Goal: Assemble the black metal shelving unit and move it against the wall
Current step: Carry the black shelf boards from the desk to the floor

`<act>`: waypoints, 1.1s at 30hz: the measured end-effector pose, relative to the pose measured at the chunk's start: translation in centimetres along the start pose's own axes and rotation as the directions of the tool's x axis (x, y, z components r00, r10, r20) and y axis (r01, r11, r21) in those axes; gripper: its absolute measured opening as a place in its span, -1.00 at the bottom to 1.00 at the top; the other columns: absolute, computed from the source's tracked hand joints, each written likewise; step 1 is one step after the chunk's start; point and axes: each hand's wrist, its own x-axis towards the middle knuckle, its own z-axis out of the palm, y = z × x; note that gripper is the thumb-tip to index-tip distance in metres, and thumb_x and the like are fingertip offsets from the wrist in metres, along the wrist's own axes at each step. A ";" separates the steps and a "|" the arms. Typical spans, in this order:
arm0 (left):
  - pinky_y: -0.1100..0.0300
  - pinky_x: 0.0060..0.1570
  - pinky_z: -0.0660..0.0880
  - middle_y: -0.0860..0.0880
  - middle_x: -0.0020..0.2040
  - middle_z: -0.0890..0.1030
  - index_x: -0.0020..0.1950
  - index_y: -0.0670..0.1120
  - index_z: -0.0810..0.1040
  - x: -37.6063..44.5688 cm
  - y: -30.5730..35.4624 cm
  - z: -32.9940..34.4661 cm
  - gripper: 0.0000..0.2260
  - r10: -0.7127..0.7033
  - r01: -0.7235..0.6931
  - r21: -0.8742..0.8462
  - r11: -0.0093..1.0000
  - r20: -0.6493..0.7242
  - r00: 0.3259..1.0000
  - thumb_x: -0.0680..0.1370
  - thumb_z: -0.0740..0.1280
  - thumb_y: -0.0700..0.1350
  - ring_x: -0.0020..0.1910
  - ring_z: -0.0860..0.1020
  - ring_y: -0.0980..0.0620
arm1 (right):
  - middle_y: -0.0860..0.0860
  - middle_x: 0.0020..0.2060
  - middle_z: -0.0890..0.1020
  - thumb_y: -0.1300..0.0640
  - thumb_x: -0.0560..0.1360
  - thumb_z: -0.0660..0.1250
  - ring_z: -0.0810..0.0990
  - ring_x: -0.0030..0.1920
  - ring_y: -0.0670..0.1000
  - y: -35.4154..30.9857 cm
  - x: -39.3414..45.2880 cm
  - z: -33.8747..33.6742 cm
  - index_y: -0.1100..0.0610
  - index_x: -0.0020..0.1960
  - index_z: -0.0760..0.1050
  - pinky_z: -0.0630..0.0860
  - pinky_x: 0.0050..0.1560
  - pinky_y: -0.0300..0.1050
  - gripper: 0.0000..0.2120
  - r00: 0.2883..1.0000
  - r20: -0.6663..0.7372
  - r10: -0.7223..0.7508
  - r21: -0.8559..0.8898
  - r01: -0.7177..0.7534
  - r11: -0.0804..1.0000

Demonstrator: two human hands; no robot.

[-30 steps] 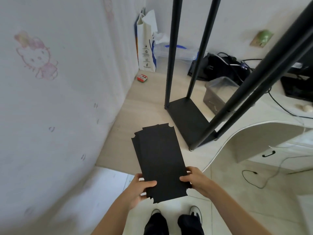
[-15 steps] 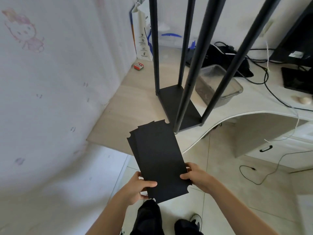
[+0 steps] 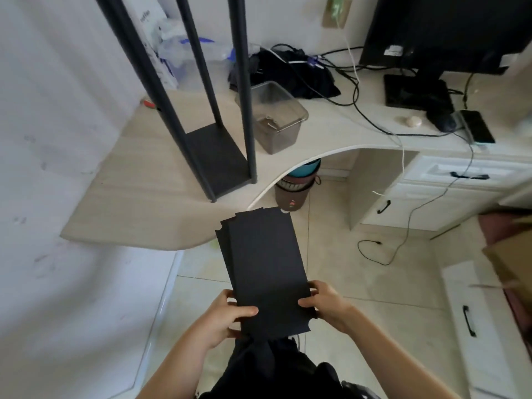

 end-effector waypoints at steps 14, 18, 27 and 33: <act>0.00 -0.13 0.62 -0.10 0.16 0.61 0.22 -0.05 0.43 5.8 7.5 16.0 -0.58 -0.006 -0.147 0.470 0.871 0.307 0.952 0.47 0.52 -0.26 0.08 0.65 -0.10 | 0.27 0.06 0.58 0.35 0.52 0.30 0.65 0.02 0.21 7.4 -5.6 -9.9 -0.30 0.41 0.14 0.65 -0.12 -0.05 -0.27 0.908 -0.417 -0.039 0.357 0.203 0.912; 0.04 -0.12 0.63 -0.05 0.16 0.62 0.27 -0.03 0.44 7.6 7.9 20.4 -0.54 -0.045 -0.196 0.560 0.805 0.387 0.921 0.47 0.53 -0.24 0.07 0.65 -0.06 | 0.30 0.04 0.59 0.35 0.53 0.29 0.64 -0.03 0.17 10.0 -6.7 -10.9 -0.29 0.43 0.14 0.58 -0.17 -0.17 -0.28 0.852 -0.523 0.017 0.469 0.271 0.841; 0.15 -0.19 0.61 0.02 0.14 0.64 0.47 -0.04 0.40 7.5 1.8 31.4 -0.41 -0.149 -0.267 0.670 0.692 0.495 0.856 0.49 0.51 -0.26 0.03 0.67 0.01 | 0.29 -0.12 0.61 0.37 0.54 0.27 0.60 -0.18 0.10 19.5 -11.5 -13.2 -0.27 0.42 0.15 0.62 -0.04 0.05 -0.30 0.739 -0.649 0.181 0.603 0.355 0.714; -0.08 0.15 0.61 0.00 0.21 0.66 0.49 -0.03 0.43 6.3 -6.3 38.4 -0.40 -0.241 -0.212 0.723 0.657 0.469 0.850 0.48 0.51 -0.27 0.13 0.66 -0.07 | 0.15 -0.27 0.53 0.35 0.53 0.29 0.50 -0.35 -0.01 29.0 -14.7 -15.5 -0.19 0.48 0.11 0.50 -0.30 -0.16 -0.29 0.713 -0.648 0.267 0.658 0.349 0.667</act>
